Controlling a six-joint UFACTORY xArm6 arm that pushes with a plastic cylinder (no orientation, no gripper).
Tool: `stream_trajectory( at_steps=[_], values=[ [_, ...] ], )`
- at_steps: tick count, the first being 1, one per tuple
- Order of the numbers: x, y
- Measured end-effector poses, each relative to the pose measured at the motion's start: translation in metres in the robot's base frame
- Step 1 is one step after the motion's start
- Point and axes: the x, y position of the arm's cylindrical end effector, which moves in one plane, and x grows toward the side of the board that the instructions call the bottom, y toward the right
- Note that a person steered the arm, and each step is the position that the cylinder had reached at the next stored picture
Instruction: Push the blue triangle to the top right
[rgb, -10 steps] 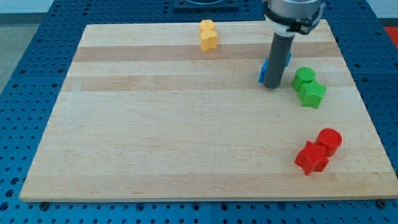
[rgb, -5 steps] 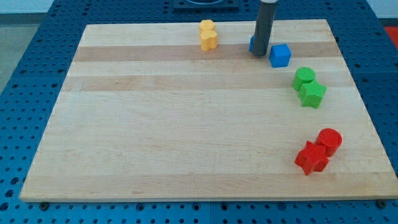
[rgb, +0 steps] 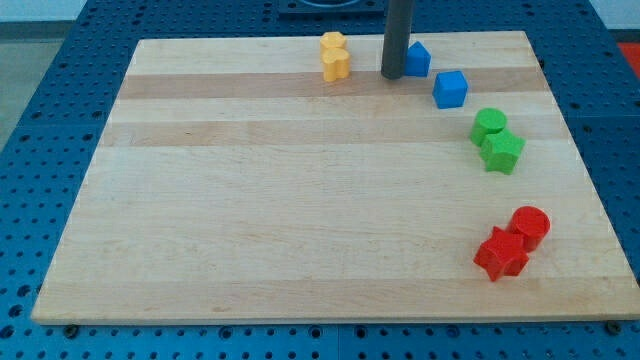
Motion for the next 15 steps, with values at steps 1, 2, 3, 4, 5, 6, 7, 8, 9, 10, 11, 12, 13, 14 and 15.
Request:
stream_trajectory(
  at_steps=[1, 2, 3, 4, 5, 6, 7, 8, 9, 10, 11, 12, 13, 14, 15],
  values=[
    [-0.011, 0.003],
    [-0.017, 0.007],
    [-0.014, 0.007],
    [0.005, 0.013],
    [0.006, 0.017],
    [-0.001, 0.017],
    [-0.028, 0.024],
    [-0.036, 0.026],
    [-0.035, 0.035],
    [-0.028, 0.065],
    [-0.028, 0.071],
    [-0.028, 0.071],
    [-0.031, 0.072],
    [-0.039, 0.076],
    [-0.045, 0.086]
  ],
)
